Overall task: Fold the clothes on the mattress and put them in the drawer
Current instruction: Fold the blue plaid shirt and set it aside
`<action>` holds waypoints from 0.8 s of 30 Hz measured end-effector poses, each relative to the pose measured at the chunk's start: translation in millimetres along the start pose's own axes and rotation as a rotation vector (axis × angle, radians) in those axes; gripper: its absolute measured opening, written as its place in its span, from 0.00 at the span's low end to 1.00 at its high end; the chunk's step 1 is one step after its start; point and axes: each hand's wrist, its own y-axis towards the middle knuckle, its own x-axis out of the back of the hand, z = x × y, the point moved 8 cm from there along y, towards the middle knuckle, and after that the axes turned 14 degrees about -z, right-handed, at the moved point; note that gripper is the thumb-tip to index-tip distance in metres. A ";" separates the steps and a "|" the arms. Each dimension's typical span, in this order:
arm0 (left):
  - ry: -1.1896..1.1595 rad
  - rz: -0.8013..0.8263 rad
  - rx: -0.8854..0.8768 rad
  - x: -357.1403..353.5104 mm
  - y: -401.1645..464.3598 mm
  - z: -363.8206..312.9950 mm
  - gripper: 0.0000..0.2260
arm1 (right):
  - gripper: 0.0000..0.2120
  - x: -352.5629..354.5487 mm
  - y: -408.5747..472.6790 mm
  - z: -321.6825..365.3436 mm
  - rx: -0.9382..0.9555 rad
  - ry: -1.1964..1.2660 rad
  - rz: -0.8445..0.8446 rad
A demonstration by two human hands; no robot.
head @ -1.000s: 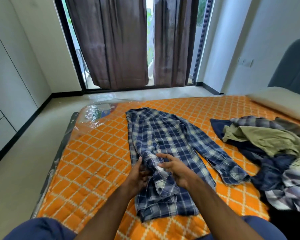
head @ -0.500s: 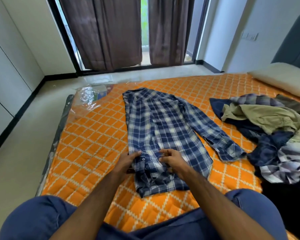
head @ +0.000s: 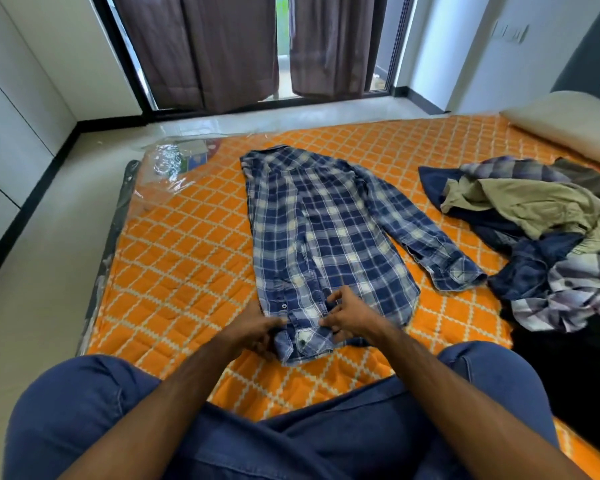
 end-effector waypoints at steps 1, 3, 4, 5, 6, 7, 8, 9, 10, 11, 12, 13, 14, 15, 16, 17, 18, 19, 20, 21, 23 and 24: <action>0.023 0.016 0.009 1.2 -0.6 3.6 0.27 | 0.21 0.5 -0.6 -2.0 0.014 -0.006 0.003; 0.049 0.039 0.042 1.9 -2.3 9.0 0.27 | 0.17 3.8 -3.1 -2.0 0.083 -0.044 -0.010; 0.037 0.040 0.054 2.3 -3.6 8.3 0.27 | 0.14 4.6 -4.6 0.1 0.129 -0.055 -0.005; 0.018 0.029 0.059 3.0 -2.9 7.5 0.26 | 0.10 5.0 -6.1 2.7 0.179 -0.056 0.013; -0.006 0.017 0.051 3.9 -2.2 5.0 0.26 | 0.08 5.0 -8.2 6.6 0.230 -0.050 0.039; -0.018 0.010 0.028 4.4 -1.1 2.1 0.26 | 0.06 5.9 -10.4 10.7 0.271 -0.041 0.063; -0.016 0.006 -0.005 5.5 0.8 -0.4 0.27 | 0.06 7.8 -12.6 14.6 0.296 -0.026 0.083; -0.004 0.008 -0.040 5.8 1.9 -1.8 0.28 | 0.06 11.1 -13.2 17.1 0.305 -0.008 0.089; -0.001 0.007 -0.074 5.7 2.0 -2.6 0.29 | 0.07 14.7 -12.3 17.3 0.301 0.007 0.084; -0.004 0.010 -0.096 5.1 1.7 -1.4 0.31 | 0.08 17.9 -10.7 15.5 0.288 0.008 0.072; -0.016 0.022 -0.105 2.6 -0.6 -0.2 0.34 | 0.09 19.9 -8.2 10.8 0.261 -0.013 0.060; -0.022 0.041 -0.107 -0.7 -3.5 2.2 0.36 | 0.10 20.3 -5.6 3.9 0.219 -0.042 0.058; -0.009 0.065 -0.114 -5.0 -6.1 4.2 0.35 | 0.11 19.4 -3.9 -3.8 0.168 -0.071 0.070; 0.041 0.087 -0.133 -8.9 -6.7 5.9 0.31 | 0.13 18.3 -3.1 -10.5 0.120 -0.093 0.085; 0.129 0.107 -0.162 -11.7 -6.2 8.0 0.26 | 0.17 17.2 -2.2 -15.1 0.095 -0.117 0.092; 0.237 0.127 -0.202 -13.1 -6.0 8.6 0.20 | 0.20 17.3 -2.4 -14.2 0.107 -0.149 0.087; 0.340 0.146 -0.253 -14.3 -5.3 9.4 0.17 | 0.23 17.7 -3.3 -10.4 0.164 -0.214 0.076; 0.434 0.161 -0.321 -15.9 -6.3 7.3 0.16 | 0.25 17.9 -4.7 -4.3 0.255 -0.303 0.061; 0.528 0.167 -0.412 -18.0 -8.0 3.9 0.15 | 0.26 16.9 -6.9 2.3 0.364 -0.411 0.050; 0.639 0.152 -0.516 -19.8 -10.0 0.9 0.16 | 0.25 15.5 -9.6 8.2 0.473 -0.522 0.033; 0.872 0.038 -0.730 -21.6 -12.1 -3.0 0.17 | 0.22 14.9 -13.3 13.6 0.664 -0.732 -0.039; 0.952 -0.022 -0.828 -22.7 -13.6 -6.1 0.18 | 0.21 14.3 -15.6 14.8 0.748 -0.822 -0.069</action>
